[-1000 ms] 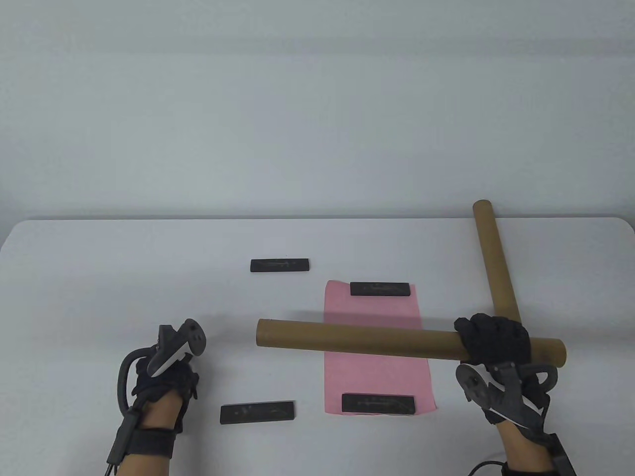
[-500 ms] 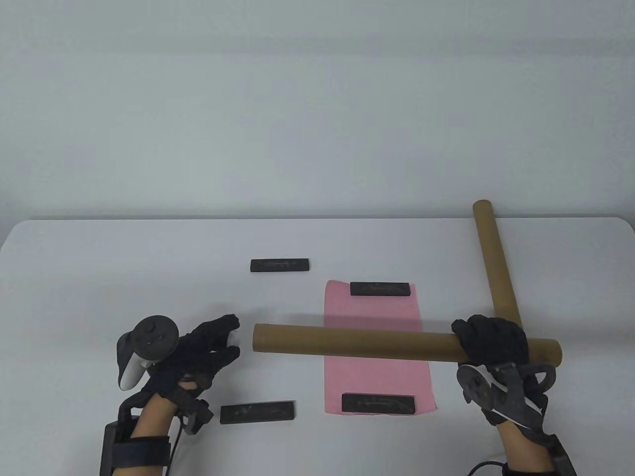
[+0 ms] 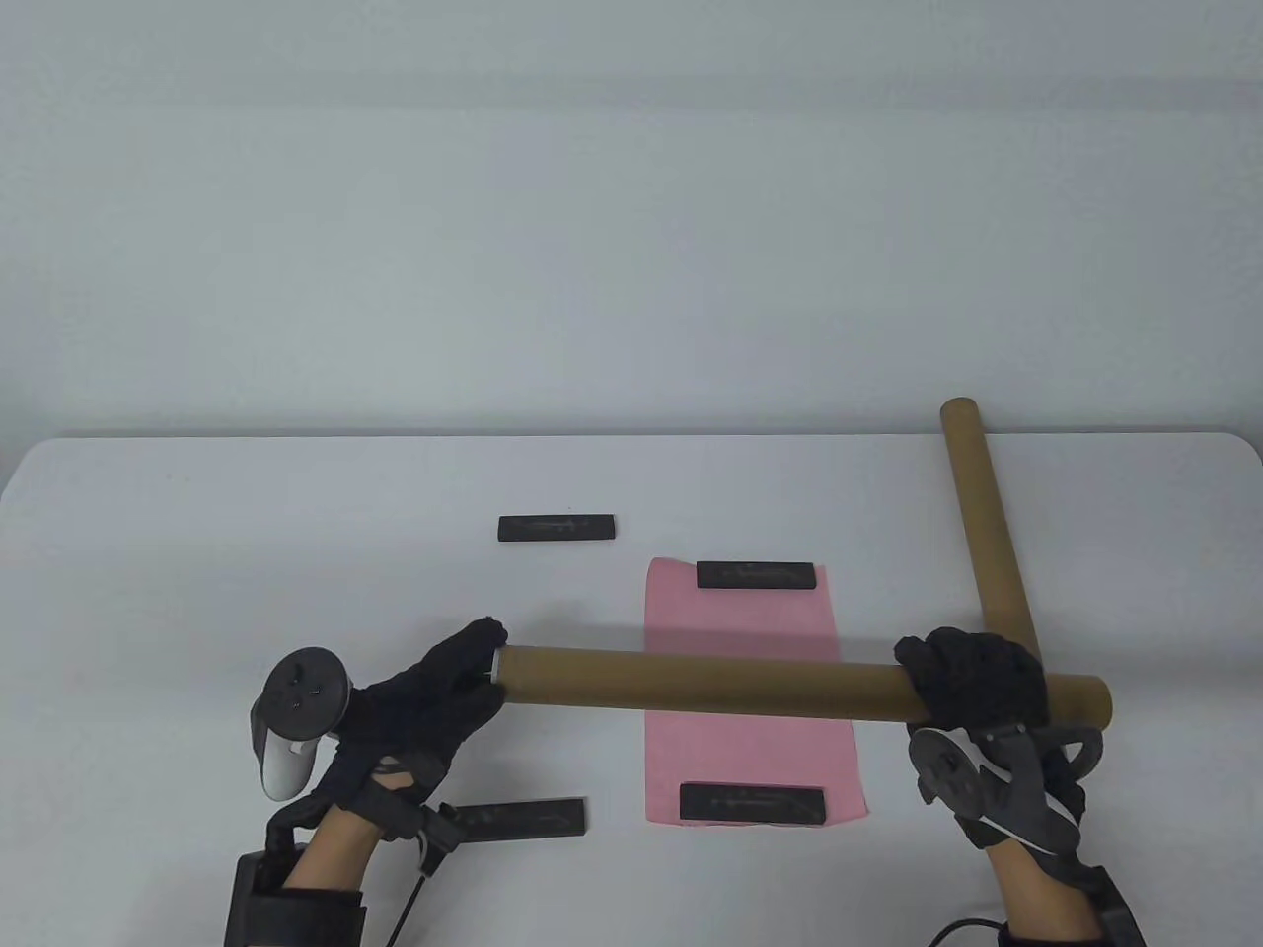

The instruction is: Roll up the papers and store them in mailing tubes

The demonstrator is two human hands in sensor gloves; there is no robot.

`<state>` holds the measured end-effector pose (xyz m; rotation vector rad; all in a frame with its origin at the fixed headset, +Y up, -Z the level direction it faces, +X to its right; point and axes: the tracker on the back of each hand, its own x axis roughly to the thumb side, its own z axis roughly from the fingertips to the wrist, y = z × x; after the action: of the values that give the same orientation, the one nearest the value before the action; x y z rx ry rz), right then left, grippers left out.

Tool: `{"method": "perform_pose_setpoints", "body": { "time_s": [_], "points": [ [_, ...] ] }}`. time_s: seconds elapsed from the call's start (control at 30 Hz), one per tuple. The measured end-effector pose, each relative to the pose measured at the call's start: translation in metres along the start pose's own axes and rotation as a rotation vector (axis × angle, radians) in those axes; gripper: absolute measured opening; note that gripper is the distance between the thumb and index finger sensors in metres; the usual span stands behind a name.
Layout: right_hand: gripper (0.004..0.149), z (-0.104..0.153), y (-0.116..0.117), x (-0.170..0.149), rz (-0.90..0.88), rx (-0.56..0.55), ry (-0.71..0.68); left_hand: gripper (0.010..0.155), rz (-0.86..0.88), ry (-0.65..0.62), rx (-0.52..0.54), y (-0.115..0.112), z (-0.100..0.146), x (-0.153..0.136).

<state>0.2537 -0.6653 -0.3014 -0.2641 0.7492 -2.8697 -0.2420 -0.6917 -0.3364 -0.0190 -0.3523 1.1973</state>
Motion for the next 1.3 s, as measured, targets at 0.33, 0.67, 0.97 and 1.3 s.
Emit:
{"method": "perform_pose_setpoints", "body": {
  "time_s": [0.33,0.67,0.97,1.3],
  "points": [
    [0.065,-0.001,0.001,0.0,-0.004,0.017,0.026,0.101,-0.153,-0.053,-0.018,-0.034,0.006,0.02],
    [0.07,-0.007,0.009,-0.003,-0.096,0.173,0.069,0.097,-0.739,0.005,0.028,-0.018,0.008,0.02],
    [0.086,-0.025,0.045,-0.024,-0.477,0.566,0.296,0.095,-1.04,0.105,-0.024,-0.023,0.004,0.018],
    [0.089,-0.062,0.093,-0.031,-0.535,0.847,0.645,0.094,-1.048,0.107,-0.069,-0.026,0.006,0.016]
  ]
}}
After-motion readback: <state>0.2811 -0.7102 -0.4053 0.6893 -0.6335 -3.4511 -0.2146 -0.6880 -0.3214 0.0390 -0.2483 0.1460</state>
